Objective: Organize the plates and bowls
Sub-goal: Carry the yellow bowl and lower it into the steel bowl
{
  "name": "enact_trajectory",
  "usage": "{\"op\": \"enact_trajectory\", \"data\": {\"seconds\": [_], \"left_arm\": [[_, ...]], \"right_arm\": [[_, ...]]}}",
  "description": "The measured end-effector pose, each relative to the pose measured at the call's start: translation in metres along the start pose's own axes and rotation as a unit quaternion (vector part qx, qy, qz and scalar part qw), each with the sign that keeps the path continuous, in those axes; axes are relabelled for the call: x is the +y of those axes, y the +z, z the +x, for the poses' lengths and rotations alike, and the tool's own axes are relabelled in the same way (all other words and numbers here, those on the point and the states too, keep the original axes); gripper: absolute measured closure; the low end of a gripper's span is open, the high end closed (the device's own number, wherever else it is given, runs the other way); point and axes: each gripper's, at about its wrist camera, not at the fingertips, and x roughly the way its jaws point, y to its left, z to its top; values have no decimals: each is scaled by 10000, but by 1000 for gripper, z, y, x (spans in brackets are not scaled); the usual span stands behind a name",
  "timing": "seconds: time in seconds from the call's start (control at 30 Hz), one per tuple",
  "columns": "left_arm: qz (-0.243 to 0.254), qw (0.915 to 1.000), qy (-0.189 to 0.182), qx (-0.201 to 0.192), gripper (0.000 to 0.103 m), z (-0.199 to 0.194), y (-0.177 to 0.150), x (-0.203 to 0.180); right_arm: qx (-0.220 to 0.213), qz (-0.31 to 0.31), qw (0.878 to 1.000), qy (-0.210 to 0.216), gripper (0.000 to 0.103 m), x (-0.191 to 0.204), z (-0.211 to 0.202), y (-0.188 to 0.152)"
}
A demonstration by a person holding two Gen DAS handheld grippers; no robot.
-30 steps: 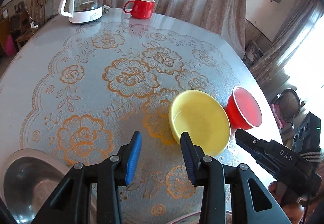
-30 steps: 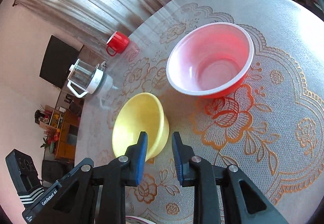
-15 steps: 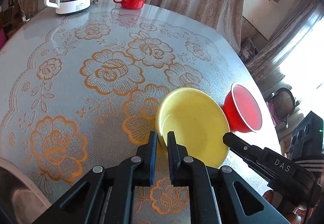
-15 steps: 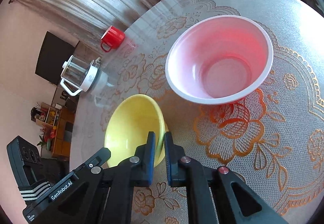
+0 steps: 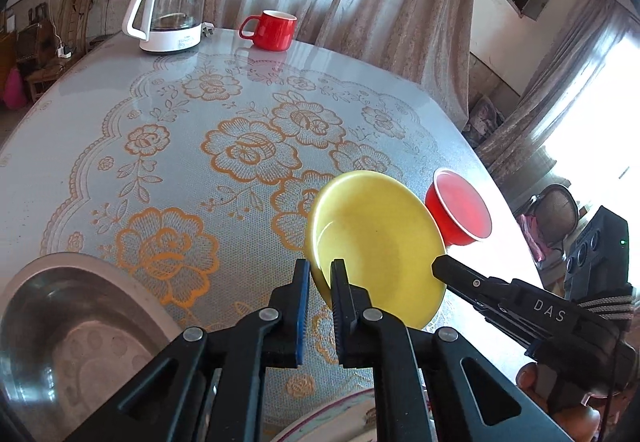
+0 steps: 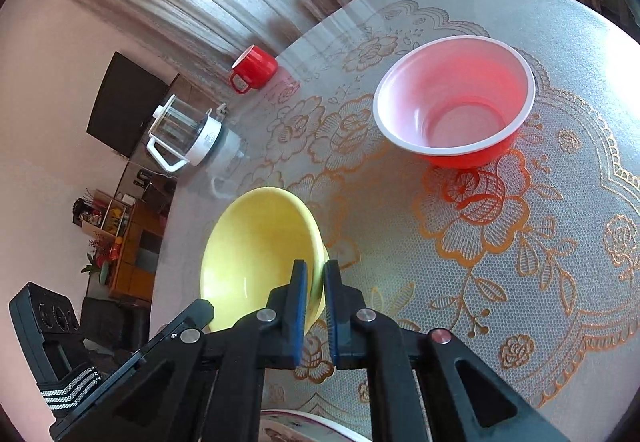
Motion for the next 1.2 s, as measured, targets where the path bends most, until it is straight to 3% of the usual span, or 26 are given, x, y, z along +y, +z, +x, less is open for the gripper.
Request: {"op": "enact_trajectory", "data": {"seconds": [0.2, 0.67, 0.93, 1.2], "left_arm": [[-109, 9993, -141, -339, 93, -45, -13, 16], [-579, 9943, 118, -884, 93, -120, -53, 84], [-1049, 9904, 373, -814, 93, -130, -74, 130], [-1337, 9873, 544, -670, 93, -125, -89, 156]], "right_arm": [[7, -238, 9994, 231, 96, 25, -13, -14], [389, -910, 9926, 704, 96, 100, -1, -65], [787, -1364, 9842, 804, 96, 140, 24, -95], [1252, -1778, 9744, 569, 96, 159, 51, -117]]}}
